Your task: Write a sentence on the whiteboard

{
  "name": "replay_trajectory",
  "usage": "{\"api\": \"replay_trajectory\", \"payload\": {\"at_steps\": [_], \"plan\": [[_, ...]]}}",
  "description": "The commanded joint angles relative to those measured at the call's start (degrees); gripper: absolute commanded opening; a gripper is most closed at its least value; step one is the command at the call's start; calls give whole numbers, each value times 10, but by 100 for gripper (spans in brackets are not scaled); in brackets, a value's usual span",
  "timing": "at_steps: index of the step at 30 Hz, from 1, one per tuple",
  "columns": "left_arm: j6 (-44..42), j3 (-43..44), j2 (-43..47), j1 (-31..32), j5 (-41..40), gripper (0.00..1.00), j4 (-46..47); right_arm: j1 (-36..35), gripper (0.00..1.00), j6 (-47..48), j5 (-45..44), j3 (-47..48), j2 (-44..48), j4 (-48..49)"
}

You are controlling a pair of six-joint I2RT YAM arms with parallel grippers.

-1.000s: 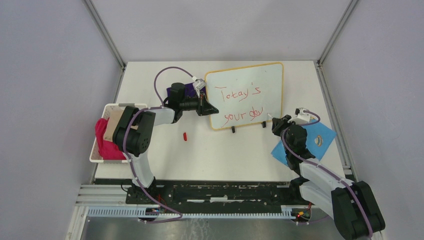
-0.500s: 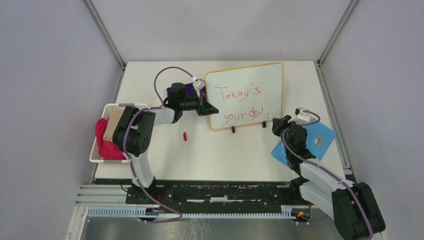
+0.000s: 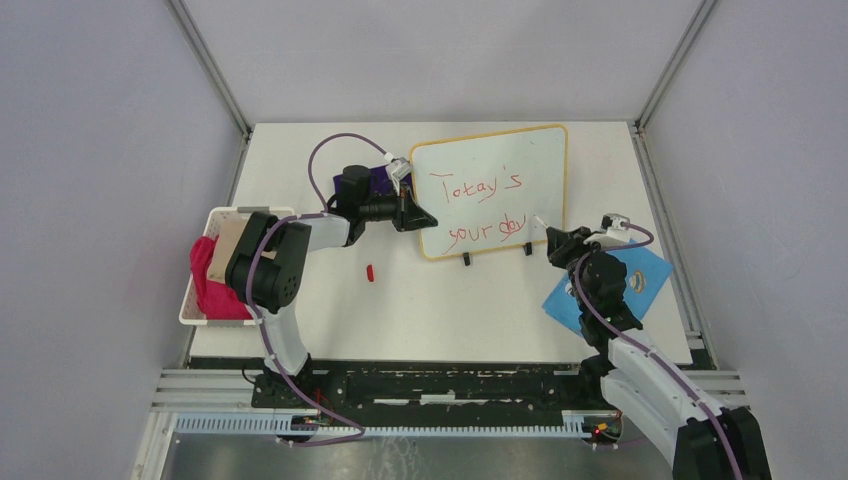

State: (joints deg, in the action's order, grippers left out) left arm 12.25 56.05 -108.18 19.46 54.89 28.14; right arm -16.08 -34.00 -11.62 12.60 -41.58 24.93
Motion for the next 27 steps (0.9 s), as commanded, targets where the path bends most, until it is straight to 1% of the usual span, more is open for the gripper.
{"api": "replay_trajectory", "payload": {"at_steps": [1, 4, 5, 12, 14, 20, 25, 26, 27], "plan": [[-94, -22, -32, 22, -145, 4, -136, 1, 0, 24, 30, 32, 66, -61], [-93, -23, -30, 23, -156, 15, -136, -1, 0, 47, 38, 24, 119, -111], [-93, -23, -30, 23, -158, 18, -136, -4, 0, 52, 38, 21, 135, -125], [-92, -22, -25, 23, -170, 27, -142, -23, 0, 83, 43, 15, 197, -215], [-90, -25, -17, 23, -175, 29, -142, -26, 0, 88, 40, 14, 208, -227], [-87, -33, 9, 23, -190, 42, -143, -31, 0, 93, 37, 13, 221, -240], [-89, -38, 29, 23, -203, 49, -150, -33, 0, 93, 42, 15, 226, -236], [-88, -38, 32, 23, -207, 51, -152, -33, 0, 95, 42, 15, 227, -236], [-88, -40, 38, 23, -209, 55, -152, -32, 0, 94, 41, 15, 229, -236]]}}
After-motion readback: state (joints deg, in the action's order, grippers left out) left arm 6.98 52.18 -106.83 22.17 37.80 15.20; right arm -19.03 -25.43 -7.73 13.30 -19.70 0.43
